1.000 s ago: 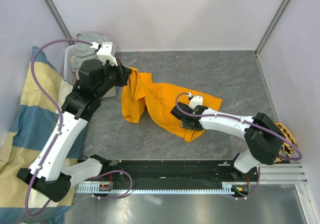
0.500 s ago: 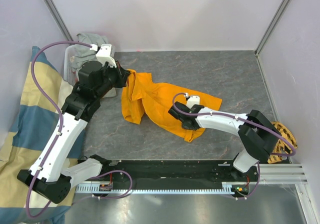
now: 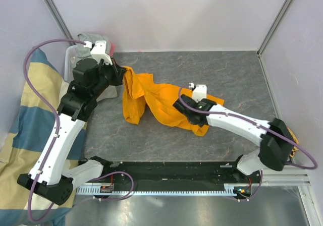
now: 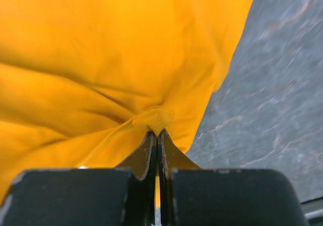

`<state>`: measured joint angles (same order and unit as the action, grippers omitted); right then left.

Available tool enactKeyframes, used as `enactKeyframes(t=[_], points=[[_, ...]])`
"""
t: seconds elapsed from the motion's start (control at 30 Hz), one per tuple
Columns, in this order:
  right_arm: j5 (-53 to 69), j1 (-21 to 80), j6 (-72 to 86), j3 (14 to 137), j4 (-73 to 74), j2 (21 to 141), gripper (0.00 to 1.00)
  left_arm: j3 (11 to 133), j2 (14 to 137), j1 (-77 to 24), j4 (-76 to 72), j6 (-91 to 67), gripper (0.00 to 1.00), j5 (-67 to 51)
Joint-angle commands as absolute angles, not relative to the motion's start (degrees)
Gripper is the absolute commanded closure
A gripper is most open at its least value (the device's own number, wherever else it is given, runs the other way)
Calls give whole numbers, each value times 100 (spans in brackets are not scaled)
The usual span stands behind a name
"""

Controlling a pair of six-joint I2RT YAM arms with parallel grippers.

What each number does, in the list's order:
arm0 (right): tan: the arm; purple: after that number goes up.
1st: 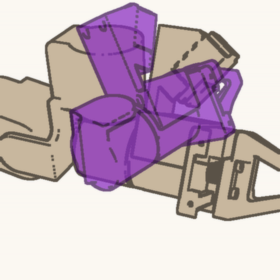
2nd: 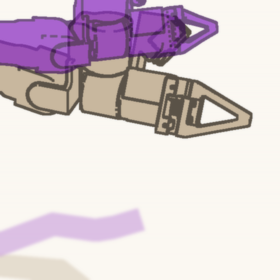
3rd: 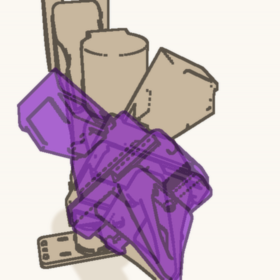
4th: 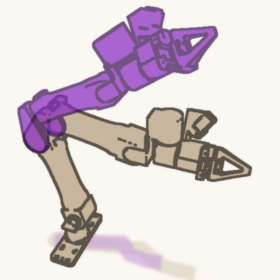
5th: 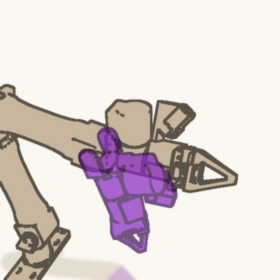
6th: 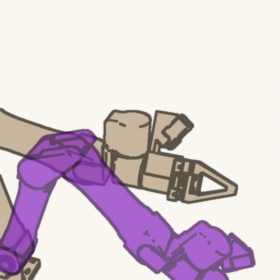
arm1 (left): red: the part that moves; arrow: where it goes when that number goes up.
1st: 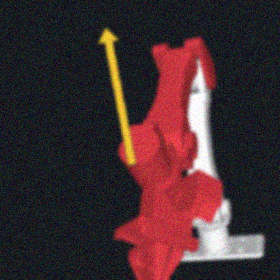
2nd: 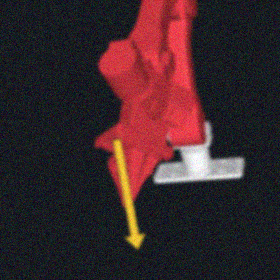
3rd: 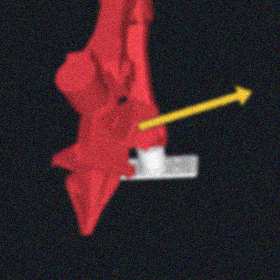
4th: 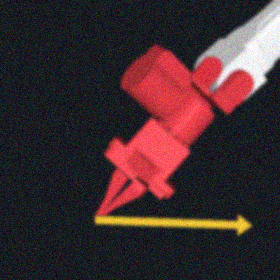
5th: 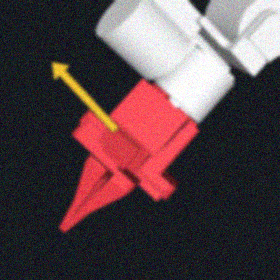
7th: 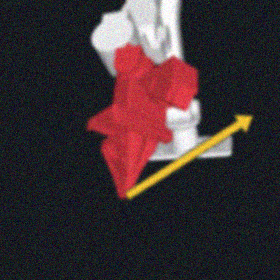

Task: Fold and stack the t-shirts
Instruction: Flatten the tshirt out

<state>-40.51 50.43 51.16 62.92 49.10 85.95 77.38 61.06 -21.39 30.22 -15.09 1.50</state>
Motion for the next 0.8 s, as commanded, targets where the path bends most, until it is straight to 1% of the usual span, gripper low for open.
enactKeyframes(t=[0.0, 0.07, 0.2, 0.27, 0.3, 0.33, 0.4, 0.43, 0.53, 0.63, 0.73, 0.77], points=[[-4851, 4826, 4213, 7320, 5282, 7709, 100, 8700, 6099, -2065, 3049, -1046, 98, 369], [-4869, 4781, 3922, 7777, 5247, 7420, 100, 9112, 6108, -2057, 3233, -941, 98, 483], [-4308, 4781, 2544, 8427, 4878, 6962, 100, 9649, 6021, -2057, 3506, -870, 98, 685], [-3756, 4781, 2278, 8762, 4852, 6769, 99, 9843, 5933, -2057, 3647, -870, 98, 720], [-3475, 4781, 1981, 8858, 4860, 6715, 97, 9879, 5898, -2057, 3691, -879, 98, 756], [-2750, 4781, 1873, 9068, 4904, 6689, 97, 9922, 5871, -2057, 3718, -888, 98, 782], [-2104, 4781, 1776, 9289, 5123, 6688, 98, 9940, 5766, -2057, 3814, -923, 98, 800], [-1413, 4790, 1793, 9299, 5168, 6662, 99, 9932, 5740, -2057, 3841, -958, 98, 809], [-295, 4773, 1959, 9115, 5221, 6487, 100, 9897, 5660, -2057, 3972, -1010, 98, 791], [385, 4781, 2100, 8800, 5229, 6180, 100, 9835, 5572, -2057, 4043, -1055, 98, 791], [1202, 4773, 2127, 8360, 5264, 5942, 98, 9756, 5537, -2057, 4069, -1098, 98, 782], [1622, 4781, 2110, 8245, 5265, 5915, 97, 9738, 5528, -2057, 4069, -1116, 98, 765]])
